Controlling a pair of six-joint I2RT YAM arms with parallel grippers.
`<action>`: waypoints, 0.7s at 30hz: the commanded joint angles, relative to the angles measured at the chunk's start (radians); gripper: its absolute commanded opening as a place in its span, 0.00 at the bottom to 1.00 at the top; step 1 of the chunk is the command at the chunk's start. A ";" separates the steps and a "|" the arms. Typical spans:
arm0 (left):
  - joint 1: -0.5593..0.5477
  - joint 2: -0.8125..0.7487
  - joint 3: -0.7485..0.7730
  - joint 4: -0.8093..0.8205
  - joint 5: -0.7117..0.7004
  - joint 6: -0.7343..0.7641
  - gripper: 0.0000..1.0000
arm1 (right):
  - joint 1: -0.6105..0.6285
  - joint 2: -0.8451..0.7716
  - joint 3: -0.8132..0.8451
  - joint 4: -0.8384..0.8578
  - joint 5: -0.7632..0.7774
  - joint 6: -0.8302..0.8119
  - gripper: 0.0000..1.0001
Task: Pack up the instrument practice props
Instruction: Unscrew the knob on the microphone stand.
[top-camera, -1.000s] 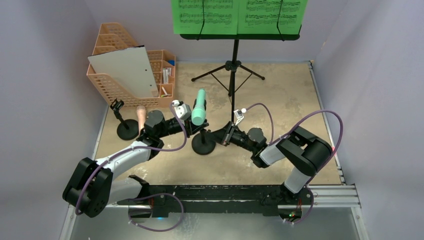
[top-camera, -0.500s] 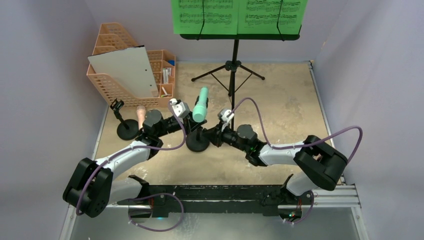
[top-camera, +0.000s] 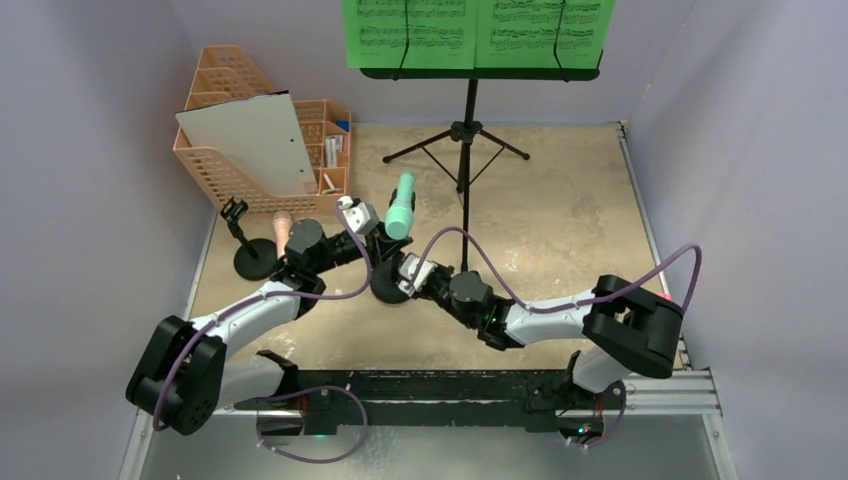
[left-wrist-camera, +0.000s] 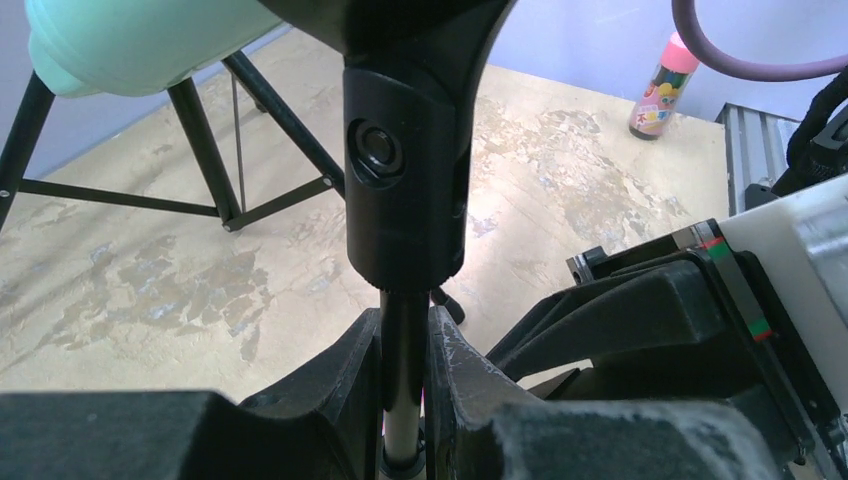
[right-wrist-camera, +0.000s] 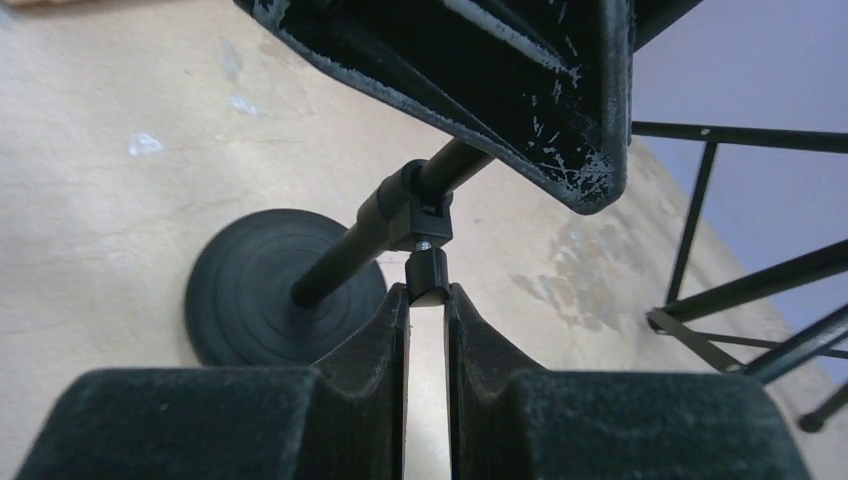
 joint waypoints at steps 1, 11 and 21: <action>-0.029 -0.009 0.012 0.047 0.094 -0.048 0.00 | 0.005 -0.009 -0.019 0.032 0.154 -0.146 0.19; -0.029 -0.012 0.010 0.045 0.093 -0.045 0.00 | -0.006 -0.165 -0.042 -0.125 -0.055 0.173 0.65; -0.029 -0.014 0.008 0.045 0.099 -0.043 0.00 | -0.139 -0.359 -0.157 -0.041 -0.379 0.471 0.80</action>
